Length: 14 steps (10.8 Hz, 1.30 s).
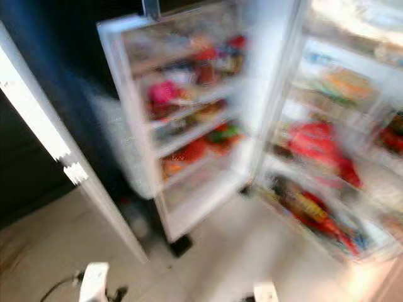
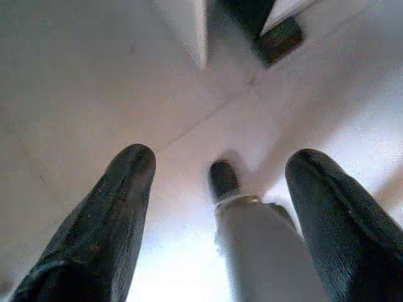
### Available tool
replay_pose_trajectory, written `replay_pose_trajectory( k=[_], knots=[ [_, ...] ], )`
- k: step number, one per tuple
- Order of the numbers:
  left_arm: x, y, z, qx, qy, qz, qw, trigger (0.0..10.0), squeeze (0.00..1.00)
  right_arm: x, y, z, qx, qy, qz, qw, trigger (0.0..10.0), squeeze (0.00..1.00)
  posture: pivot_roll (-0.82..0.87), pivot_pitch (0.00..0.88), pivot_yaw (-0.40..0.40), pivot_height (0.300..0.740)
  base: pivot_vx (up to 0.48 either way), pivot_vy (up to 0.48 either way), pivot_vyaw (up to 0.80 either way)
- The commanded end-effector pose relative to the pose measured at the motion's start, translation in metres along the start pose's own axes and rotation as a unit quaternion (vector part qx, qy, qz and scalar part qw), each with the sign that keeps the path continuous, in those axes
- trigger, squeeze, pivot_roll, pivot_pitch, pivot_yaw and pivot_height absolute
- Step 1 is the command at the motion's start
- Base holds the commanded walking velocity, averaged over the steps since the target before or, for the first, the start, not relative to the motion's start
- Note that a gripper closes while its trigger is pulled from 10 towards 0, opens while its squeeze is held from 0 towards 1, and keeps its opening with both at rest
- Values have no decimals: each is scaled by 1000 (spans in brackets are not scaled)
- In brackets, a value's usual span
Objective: Restocking fridge
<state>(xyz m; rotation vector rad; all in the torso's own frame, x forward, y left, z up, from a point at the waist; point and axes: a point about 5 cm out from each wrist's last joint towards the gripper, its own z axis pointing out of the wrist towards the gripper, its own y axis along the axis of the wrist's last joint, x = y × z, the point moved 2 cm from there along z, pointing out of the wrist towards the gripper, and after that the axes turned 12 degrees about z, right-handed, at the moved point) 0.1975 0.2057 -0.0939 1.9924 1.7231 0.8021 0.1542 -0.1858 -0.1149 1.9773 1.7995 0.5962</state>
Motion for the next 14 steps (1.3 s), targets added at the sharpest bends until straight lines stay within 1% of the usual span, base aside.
replay_pose_trajectory(
  k=[1,2,4,9,10,14],
  knots=[
    [-5,-7,-1,12,-8,-4,1000,10000,0,-3,-10,-2,15,-6,2,1000,10000,0,-59,82,5,740,0,0,-738],
    [-5,-7,-1,11,-8,-5,1000,10000,0,-4,-10,-3,15,-6,2,1000,10000,0,-59,83,5,740,-270,0,-638],
    [-5,-7,-1,12,-8,-3,1000,10000,0,-4,-10,-3,14,-7,3,1000,10000,0,-59,83,4,740,0,0,0],
    [-4,-8,-1,17,-7,8,1000,10000,0,-4,-11,-3,19,-8,2,1000,10000,0,-62,86,7,740,0,0,-704],
    [-4,-8,-1,17,-9,13,1000,10000,0,-4,-11,-3,18,-9,1,1000,10000,0,-61,85,7,740,0,0,-400],
    [-6,-7,-1,16,-11,29,999,10000,0,-3,-10,-3,15,-9,-6,1000,10000,0,-64,83,8,740,0,0,0]
  ],
)
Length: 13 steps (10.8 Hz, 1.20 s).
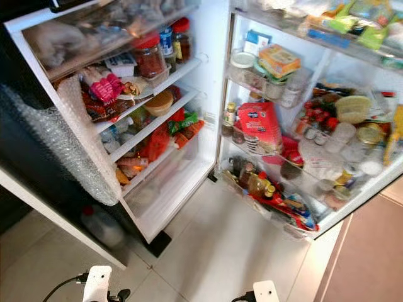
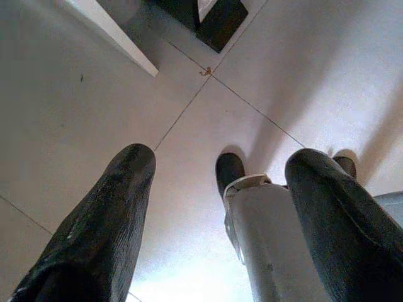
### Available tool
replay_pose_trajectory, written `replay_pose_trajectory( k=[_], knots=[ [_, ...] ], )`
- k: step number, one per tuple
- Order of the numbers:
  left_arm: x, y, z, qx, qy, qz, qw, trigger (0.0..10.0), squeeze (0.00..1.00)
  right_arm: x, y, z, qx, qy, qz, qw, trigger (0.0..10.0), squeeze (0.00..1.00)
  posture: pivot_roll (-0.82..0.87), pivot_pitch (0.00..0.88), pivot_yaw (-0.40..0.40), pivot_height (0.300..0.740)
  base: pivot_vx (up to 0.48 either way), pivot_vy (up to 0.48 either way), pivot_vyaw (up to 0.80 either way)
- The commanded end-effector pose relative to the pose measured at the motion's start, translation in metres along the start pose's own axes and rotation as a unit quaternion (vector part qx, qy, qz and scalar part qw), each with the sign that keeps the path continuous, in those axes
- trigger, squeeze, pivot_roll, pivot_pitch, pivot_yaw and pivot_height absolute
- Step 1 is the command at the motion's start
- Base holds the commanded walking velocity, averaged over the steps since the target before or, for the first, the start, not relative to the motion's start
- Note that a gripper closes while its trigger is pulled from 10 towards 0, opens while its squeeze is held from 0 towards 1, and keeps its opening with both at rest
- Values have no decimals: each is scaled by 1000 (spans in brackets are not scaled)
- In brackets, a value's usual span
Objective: Restocking fridge
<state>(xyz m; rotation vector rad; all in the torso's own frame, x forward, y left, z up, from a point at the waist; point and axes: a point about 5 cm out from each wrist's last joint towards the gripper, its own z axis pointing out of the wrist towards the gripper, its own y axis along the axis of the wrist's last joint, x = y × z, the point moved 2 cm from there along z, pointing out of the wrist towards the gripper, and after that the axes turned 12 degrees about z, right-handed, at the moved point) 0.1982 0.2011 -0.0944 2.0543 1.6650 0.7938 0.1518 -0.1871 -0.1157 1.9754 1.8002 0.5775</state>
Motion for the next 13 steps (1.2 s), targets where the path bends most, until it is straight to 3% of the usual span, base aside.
replay_pose_trajectory(
  k=[1,5,7,10,11,12,13],
  knots=[
    [-3,-6,-1,10,-2,1,1000,10000,0,-2,-8,-2,11,-4,-2,1000,10000,0,-66,78,10,740,0,-247,0],
    [-2,-1,0,4,0,1,1000,10000,0,-4,-10,-2,13,-17,7,1000,10000,0,-66,69,10,740,0,0,0],
    [-1,-1,0,3,1,1,1000,10000,0,-11,-16,-5,8,-80,87,993,10000,0,-72,66,12,740,0,0,0],
    [1,-1,0,3,4,0,1000,10000,0,-25,-28,-13,1,-232,191,954,10000,0,-86,75,18,740,0,0,0],
    [1,-1,0,3,4,1,1000,10000,0,-28,-29,-16,-5,-272,196,942,10000,0,-88,77,19,740,0,0,0],
    [1,-1,0,3,5,2,1000,10000,0,-31,-23,-19,-29,-302,170,938,10000,0,-98,82,26,740,0,0,0],
    [2,0,0,3,4,3,1000,10000,0,-109,0,-34,-69,-360,179,913,10000,0,-107,85,34,740,0,0,0]
  ],
)
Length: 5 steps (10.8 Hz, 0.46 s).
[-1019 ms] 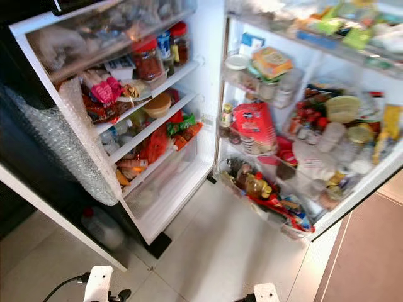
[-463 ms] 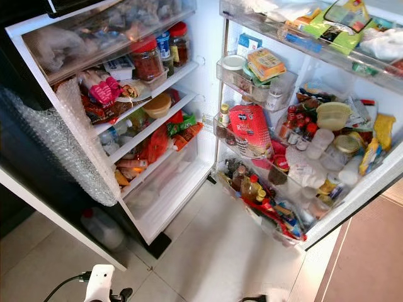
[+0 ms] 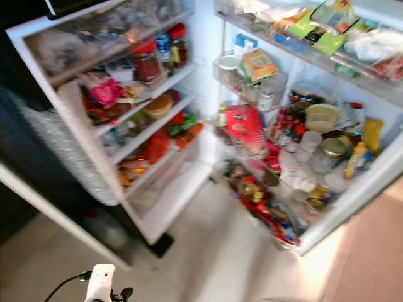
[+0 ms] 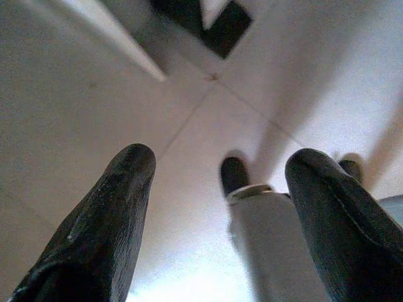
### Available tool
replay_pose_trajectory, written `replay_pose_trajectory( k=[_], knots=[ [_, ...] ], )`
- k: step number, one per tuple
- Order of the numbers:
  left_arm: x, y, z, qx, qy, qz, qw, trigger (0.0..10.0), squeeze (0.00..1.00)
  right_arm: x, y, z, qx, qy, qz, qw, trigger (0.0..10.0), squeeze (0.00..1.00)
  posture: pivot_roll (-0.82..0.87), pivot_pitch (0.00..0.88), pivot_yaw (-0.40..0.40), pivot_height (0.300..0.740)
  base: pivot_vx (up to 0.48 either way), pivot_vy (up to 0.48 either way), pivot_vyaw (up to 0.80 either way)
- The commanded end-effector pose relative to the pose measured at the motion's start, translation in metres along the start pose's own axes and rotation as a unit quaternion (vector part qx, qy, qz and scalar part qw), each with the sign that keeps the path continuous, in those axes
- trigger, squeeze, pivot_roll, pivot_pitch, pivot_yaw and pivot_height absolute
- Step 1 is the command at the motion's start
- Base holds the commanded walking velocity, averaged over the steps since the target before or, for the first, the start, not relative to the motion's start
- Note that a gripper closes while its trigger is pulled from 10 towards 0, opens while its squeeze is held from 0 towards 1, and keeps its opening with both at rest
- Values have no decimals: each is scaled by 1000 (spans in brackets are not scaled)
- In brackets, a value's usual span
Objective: Restocking fridge
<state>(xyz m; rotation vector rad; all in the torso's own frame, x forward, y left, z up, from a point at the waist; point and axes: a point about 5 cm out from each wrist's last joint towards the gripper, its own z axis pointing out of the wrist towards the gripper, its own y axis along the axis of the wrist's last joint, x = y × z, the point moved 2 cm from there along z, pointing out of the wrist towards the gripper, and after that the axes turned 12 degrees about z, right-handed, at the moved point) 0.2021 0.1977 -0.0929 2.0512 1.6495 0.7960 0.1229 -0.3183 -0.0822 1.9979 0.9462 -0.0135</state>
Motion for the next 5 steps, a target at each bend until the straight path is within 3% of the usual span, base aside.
replay_pose_trajectory(
  k=[1,5],
  knots=[
    [5,-4,-1,7,6,3,1000,10000,0,-8,20,8,-25,-20,21,999,10000,0,-105,89,42,740,0,0,0],
    [10,4,1,1,6,11,1000,10000,0,-16,58,12,-107,-54,105,987,10000,0,-117,97,63,740,0,0,0]
  ],
)
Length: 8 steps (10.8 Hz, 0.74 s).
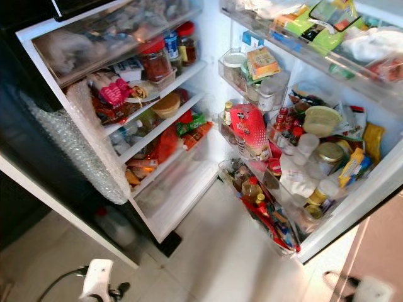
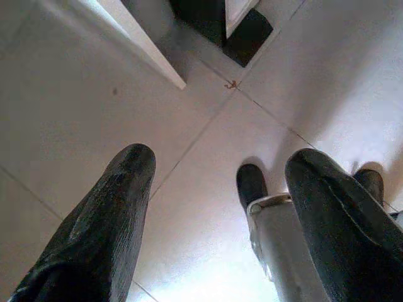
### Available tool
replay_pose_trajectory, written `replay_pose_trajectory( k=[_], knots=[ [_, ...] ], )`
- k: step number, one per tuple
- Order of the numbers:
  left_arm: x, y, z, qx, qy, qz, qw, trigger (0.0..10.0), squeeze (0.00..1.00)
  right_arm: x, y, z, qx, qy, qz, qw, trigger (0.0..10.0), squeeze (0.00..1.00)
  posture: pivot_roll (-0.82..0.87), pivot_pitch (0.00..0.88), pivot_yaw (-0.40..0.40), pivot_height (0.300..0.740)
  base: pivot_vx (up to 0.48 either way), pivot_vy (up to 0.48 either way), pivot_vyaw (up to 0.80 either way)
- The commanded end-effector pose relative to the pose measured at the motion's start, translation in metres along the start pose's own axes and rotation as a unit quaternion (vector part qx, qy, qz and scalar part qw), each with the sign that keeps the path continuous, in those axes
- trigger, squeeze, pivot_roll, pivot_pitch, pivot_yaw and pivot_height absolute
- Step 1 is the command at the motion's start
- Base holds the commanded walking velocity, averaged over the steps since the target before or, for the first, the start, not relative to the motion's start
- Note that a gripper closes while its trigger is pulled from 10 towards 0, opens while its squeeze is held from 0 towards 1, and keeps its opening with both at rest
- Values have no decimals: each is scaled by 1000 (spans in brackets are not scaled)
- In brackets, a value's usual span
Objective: Restocking fridge
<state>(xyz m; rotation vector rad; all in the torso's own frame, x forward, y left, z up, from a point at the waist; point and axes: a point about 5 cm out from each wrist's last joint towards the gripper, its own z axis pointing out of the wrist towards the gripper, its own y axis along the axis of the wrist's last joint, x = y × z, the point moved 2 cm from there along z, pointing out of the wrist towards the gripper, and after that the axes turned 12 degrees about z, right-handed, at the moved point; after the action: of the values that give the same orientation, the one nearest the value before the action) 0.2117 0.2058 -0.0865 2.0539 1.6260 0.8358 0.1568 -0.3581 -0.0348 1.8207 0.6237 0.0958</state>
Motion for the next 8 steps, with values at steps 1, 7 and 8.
replay_pose_trajectory(
  k=[1,7,8],
  knots=[
    [1,-5,-1,11,-2,4,1000,10000,0,-7,12,5,-29,-23,15,999,10000,0,-123,99,69,740,0,0,0],
    [1,-5,-1,11,-2,4,1000,10000,0,15,78,17,-136,30,97,986,10000,0,-112,89,71,740,0,0,0],
    [0,-6,-1,11,-4,7,1000,10000,0,29,79,12,-139,78,99,982,10000,0,-112,88,73,740,0,0,0]
  ],
)
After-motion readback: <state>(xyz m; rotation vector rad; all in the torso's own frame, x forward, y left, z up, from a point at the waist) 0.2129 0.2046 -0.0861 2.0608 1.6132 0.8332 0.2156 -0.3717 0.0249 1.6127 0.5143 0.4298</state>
